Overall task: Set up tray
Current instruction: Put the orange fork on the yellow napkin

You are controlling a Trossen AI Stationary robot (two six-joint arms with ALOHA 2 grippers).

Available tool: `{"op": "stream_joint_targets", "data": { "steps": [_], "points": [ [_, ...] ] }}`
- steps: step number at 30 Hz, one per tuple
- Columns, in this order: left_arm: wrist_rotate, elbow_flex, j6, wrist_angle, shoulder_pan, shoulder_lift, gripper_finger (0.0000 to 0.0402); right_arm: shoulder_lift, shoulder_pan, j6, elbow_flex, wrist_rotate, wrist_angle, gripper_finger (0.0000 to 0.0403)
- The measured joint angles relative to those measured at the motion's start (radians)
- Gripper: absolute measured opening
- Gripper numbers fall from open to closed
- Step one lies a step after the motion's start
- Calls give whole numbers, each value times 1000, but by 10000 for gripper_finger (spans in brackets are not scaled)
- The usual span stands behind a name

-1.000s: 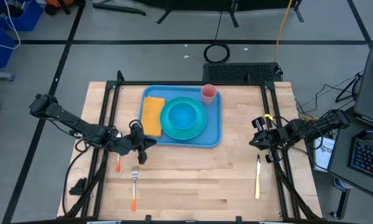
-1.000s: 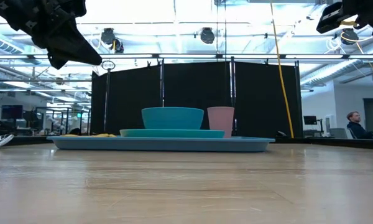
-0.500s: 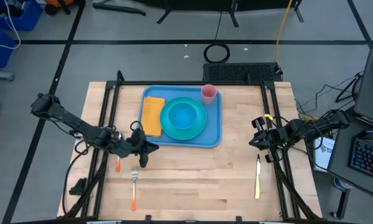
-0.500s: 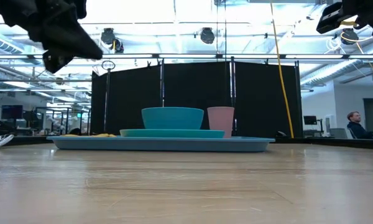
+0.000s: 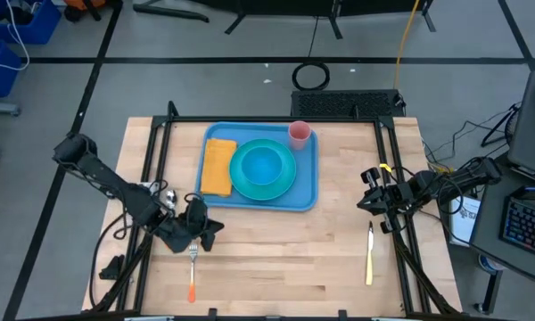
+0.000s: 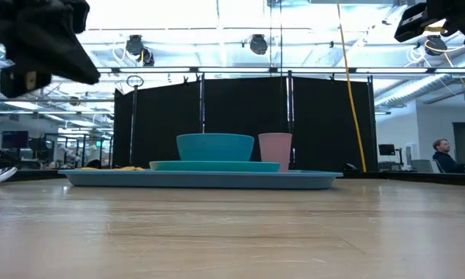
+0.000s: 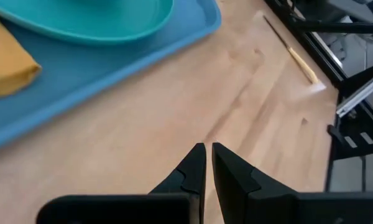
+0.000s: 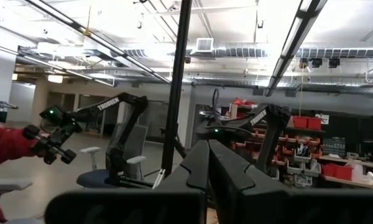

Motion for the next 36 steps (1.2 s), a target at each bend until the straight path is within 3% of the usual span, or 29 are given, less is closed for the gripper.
{"op": "stream_joint_targets", "data": {
  "steps": [5,12,19,25,36],
  "points": [
    [-15,140,-106,-150,-59,76,30,0,0,0,0,0,0,4],
    [-30,399,-359,-571,-121,217,6,0,0,0,0,0,0,4],
    [205,609,-659,-928,-171,365,4,0,0,0,0,0,0,4],
    [349,636,-794,-940,-200,469,13,0,0,0,0,0,0,4],
    [488,628,-973,-927,-244,536,24,0,0,0,0,0,0,4]
  ]
}}
